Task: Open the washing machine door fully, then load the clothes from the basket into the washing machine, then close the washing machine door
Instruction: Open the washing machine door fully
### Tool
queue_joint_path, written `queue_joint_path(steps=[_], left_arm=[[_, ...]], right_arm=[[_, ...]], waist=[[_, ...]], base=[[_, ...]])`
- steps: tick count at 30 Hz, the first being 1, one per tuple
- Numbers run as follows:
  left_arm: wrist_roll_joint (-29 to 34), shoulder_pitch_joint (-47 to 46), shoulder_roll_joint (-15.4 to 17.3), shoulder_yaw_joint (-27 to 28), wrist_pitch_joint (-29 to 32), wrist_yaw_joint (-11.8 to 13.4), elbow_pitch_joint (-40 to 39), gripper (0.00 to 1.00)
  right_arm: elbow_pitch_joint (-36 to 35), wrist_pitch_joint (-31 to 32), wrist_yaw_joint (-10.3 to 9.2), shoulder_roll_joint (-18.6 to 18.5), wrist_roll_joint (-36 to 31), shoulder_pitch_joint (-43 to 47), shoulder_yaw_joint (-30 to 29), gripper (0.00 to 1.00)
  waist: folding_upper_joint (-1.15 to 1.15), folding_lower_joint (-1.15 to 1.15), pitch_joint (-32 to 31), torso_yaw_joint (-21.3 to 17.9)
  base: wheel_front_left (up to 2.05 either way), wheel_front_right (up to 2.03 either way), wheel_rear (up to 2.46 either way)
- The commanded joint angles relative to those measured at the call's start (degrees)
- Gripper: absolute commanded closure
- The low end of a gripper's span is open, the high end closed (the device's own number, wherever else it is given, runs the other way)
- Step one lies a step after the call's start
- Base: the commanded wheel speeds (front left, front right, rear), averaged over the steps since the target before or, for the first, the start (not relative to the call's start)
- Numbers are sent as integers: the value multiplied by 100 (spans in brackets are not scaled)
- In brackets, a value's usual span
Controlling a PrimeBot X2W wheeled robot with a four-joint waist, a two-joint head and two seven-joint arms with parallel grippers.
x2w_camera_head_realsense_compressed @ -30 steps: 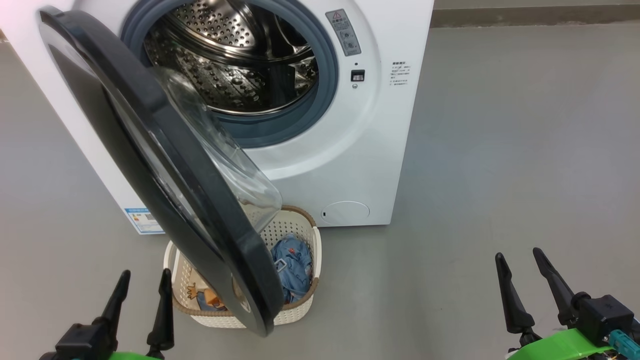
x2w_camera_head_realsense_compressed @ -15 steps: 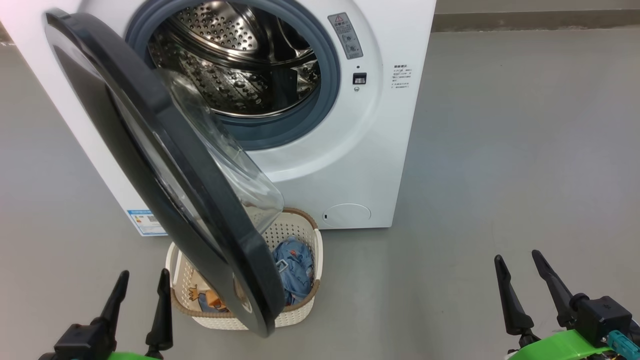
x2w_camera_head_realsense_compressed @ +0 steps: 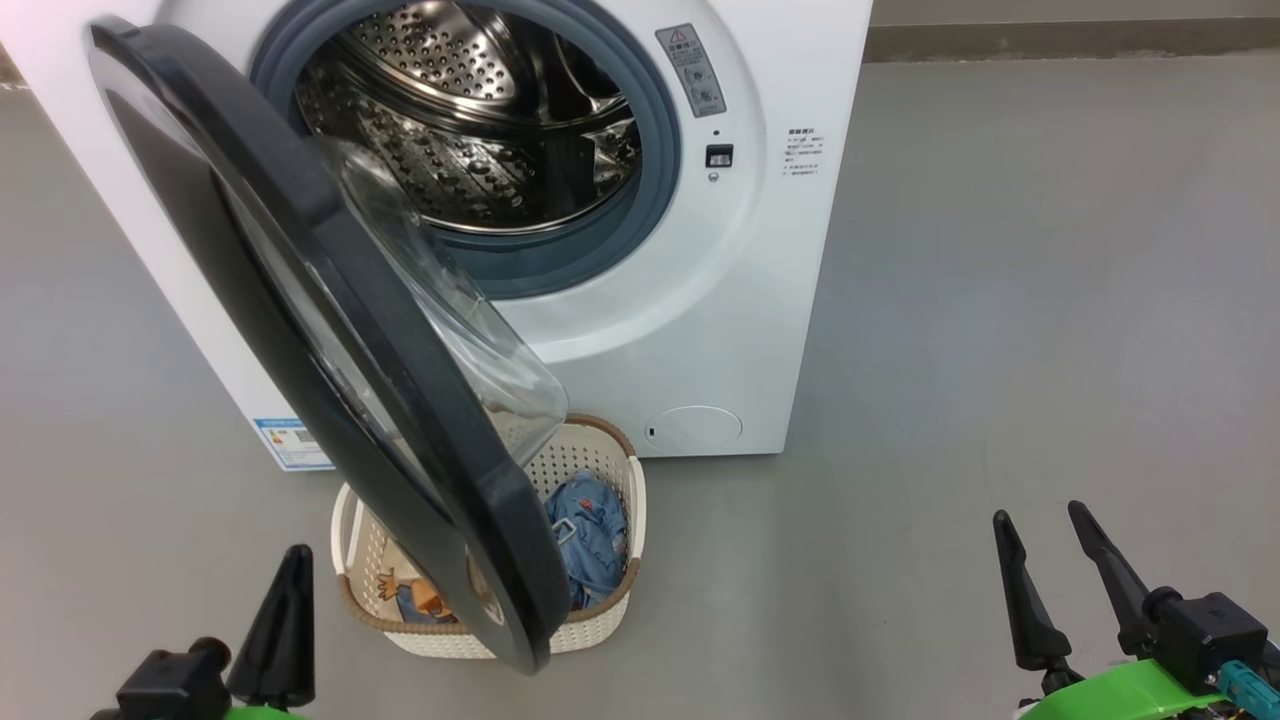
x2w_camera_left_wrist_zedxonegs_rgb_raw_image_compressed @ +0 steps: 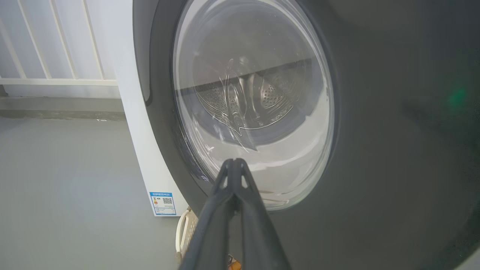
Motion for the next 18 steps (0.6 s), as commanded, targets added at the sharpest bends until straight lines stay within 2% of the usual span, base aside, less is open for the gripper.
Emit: queue_joint_path(steps=[1,5,11,18], left_arm=[[-44,-103,42,188,-37,1,-180,100],[-108,-233,39,358,-37,5,-608,100],[6,-772,39,456,-37,0,-1944,100],[75,-1598,164,-234,33,-44,-2729,100]], right_arm=[[-131,-11,55,-60,-47,-3,85,0],[-148,1,55,-34,-60,5,46,0],[-118,0,55,-19,-65,-12,0,0],[-101,-7,55,-13,-69,-55,-11,0]], waist=[[0,0,0,5],[0,0,4,26],[0,0,-13,79],[0,0,-60,71]], base=[[0,0,0],[0,0,0],[0,0,0],[0,0,0]])
